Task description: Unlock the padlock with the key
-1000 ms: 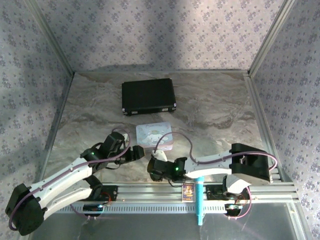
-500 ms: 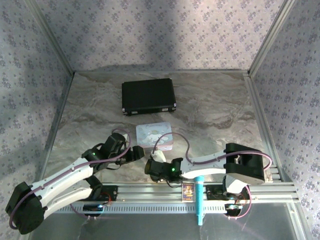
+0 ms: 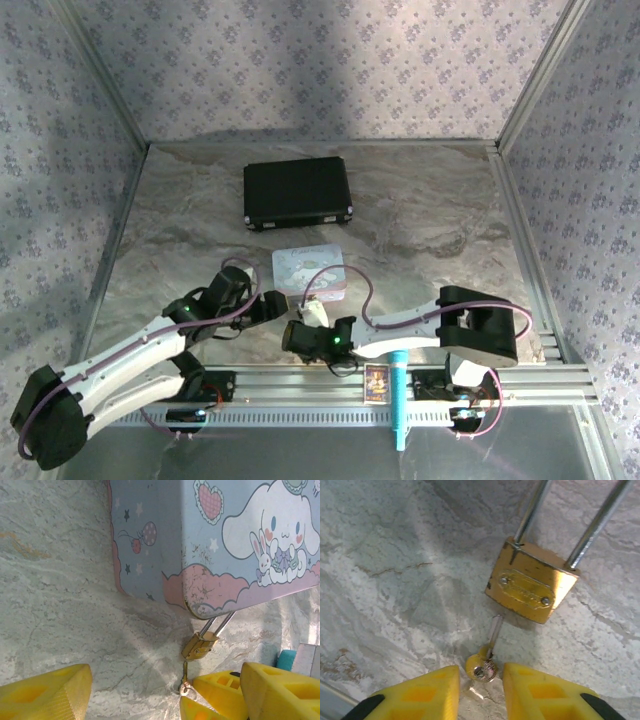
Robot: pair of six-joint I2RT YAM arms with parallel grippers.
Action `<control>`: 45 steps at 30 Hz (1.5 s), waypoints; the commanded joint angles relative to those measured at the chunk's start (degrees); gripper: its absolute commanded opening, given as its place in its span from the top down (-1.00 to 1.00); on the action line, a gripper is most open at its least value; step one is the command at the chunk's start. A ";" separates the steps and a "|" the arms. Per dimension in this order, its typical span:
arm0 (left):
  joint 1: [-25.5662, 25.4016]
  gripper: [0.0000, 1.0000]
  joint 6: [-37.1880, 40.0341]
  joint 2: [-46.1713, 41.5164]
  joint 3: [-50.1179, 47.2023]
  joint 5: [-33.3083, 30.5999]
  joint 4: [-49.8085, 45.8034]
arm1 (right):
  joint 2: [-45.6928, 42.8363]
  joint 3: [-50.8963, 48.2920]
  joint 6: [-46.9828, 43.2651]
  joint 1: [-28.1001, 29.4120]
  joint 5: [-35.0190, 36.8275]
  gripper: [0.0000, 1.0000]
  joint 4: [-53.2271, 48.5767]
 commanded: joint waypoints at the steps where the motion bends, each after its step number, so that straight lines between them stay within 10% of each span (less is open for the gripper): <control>1: -0.36 -0.54 -0.82 -0.66 -1.08 -1.20 1.05 | 1.83 0.25 2.89 0.60 1.73 0.44 -5.93; 12: -0.55 -0.47 -1.76 -0.57 -1.93 -0.55 4.07 | -1.83 -4.06 -1.51 -0.37 -0.78 0.86 -1.38; 28: -2.96 -0.02 -2.48 -4.03 -8.28 2.84 28.43 | -19.36 -20.50 -23.53 -14.09 -26.64 1.00 22.21; 45: -5.29 -0.03 -8.43 0.09 -6.69 -0.43 26.64 | -27.06 -23.11 -26.08 -13.82 -21.81 1.00 15.69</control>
